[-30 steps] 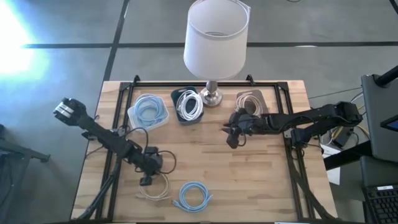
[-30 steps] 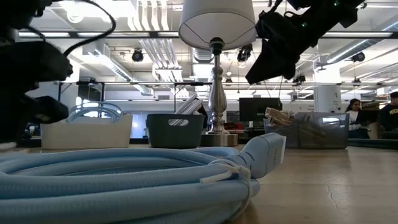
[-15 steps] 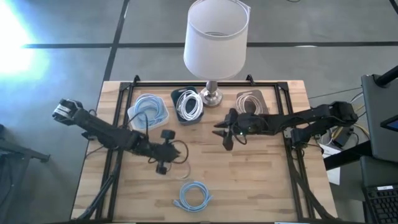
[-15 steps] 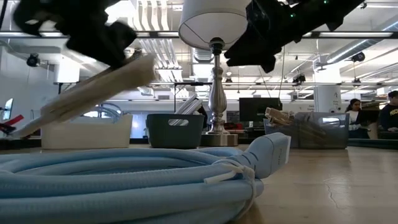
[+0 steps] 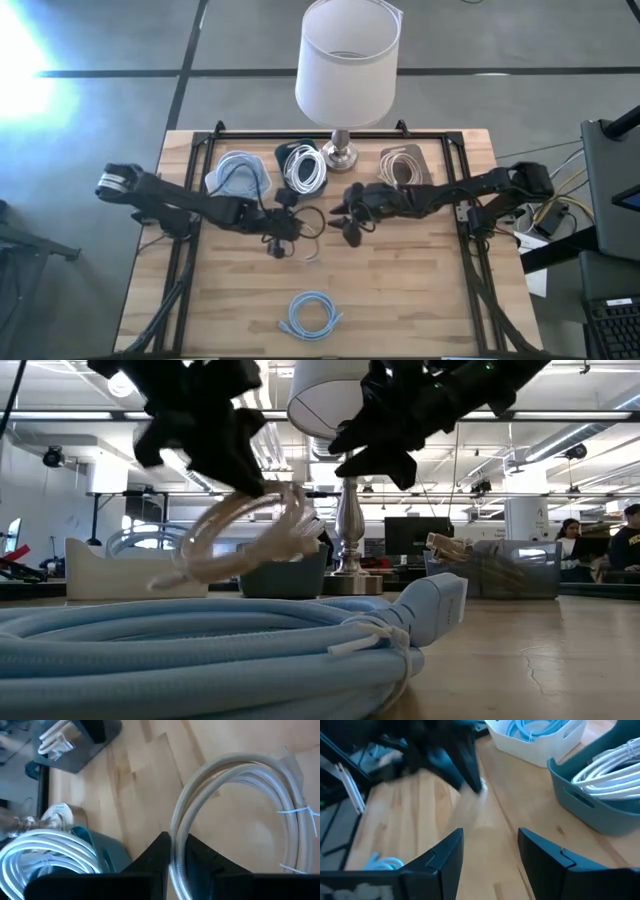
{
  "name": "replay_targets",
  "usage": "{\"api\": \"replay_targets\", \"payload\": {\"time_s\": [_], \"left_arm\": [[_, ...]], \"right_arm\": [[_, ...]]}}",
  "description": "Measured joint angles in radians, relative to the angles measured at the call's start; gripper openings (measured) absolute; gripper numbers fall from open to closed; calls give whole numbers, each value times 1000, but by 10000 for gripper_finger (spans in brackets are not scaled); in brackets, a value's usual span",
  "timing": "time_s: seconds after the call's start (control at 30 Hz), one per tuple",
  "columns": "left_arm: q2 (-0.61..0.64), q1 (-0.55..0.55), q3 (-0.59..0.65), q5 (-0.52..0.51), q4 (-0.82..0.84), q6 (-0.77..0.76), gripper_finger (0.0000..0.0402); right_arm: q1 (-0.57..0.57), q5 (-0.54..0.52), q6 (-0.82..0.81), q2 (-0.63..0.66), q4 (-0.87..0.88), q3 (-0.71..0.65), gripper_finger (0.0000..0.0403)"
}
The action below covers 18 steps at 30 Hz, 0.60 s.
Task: Pick & Place USB Port
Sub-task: Put the brown charger cable into the black bin
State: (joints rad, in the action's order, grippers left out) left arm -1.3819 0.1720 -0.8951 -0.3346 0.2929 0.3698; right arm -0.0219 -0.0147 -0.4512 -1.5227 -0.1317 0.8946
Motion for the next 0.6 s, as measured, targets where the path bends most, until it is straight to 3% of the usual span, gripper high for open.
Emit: {"api": "replay_targets", "payload": {"time_s": [0.27,0.6], "left_arm": [[-102,0,-23,-291,-159,113,47],[-113,13,-35,-232,-197,98,47]], "right_arm": [[0,17,-58,-55,22,38,185],[2,-16,-43,-128,19,40,182]]}}
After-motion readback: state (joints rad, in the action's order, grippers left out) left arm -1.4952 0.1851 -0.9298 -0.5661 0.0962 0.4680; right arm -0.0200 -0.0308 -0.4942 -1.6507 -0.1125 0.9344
